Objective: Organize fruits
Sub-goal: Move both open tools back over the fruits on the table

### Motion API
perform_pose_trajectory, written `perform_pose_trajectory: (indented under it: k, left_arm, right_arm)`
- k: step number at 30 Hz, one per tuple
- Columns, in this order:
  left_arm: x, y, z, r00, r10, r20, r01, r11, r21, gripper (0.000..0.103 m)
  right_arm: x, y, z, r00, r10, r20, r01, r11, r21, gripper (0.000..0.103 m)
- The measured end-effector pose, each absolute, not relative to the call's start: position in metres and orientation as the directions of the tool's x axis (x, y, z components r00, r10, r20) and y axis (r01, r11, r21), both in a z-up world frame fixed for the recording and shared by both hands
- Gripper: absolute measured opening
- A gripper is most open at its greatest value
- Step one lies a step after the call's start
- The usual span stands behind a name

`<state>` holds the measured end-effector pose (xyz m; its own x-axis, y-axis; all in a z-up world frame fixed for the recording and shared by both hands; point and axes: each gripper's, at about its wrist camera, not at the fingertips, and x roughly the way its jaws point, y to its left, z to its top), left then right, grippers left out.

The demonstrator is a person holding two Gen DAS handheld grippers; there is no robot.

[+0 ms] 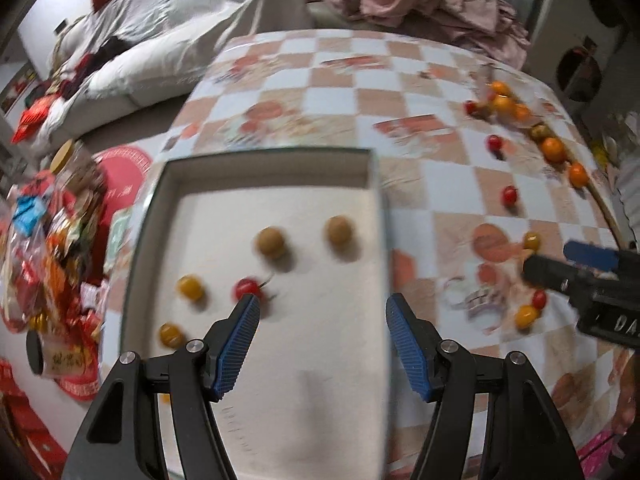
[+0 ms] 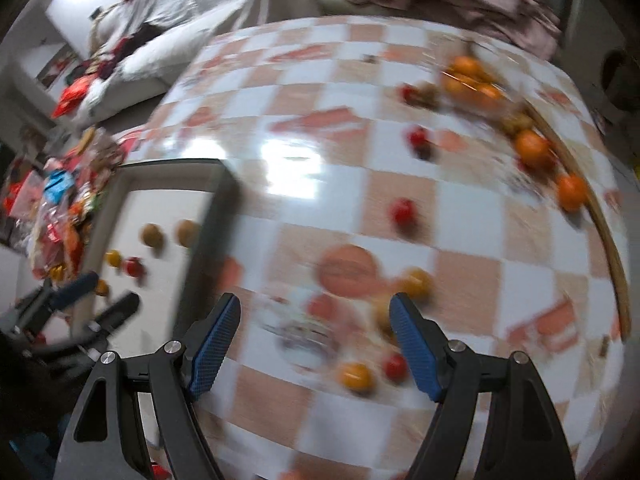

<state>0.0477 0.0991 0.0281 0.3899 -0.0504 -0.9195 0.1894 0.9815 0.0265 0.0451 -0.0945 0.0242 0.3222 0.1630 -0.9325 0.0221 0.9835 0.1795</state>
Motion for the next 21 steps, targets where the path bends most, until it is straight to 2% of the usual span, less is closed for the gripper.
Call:
perform_pose_trajectory:
  k: [12, 16, 18, 21]
  left_arm:
    - [0.031, 0.032, 0.009, 0.324, -0.100, -0.941, 0.319, 0.948, 0.009, 0.067]
    - [0.018, 0.019, 0.000, 0.296, -0.114, -0.948, 0.342, 0.940, -0.006, 0.067]
    - [0.013, 0.015, -0.002, 0.289, -0.118, -0.950, 0.346, 0.938, -0.011, 0.067]
    - [0.009, 0.010, -0.006, 0.278, -0.128, -0.952, 0.348, 0.937, -0.025, 0.067]
  right_arm:
    - [0.022, -0.155, 0.003, 0.288, 0.125, -0.950, 0.146, 0.974, 0.172, 0.079]
    - [0.027, -0.155, -0.004, 0.263, 0.164, -0.951, 0.126, 0.971, 0.203, 0.063]
    - [0.030, -0.153, -0.010, 0.247, 0.185, -0.951, 0.114, 0.969, 0.218, 0.051]
    - [0.034, -0.148, -0.014, 0.235, 0.196, -0.952, 0.087, 0.971, 0.221, 0.046]
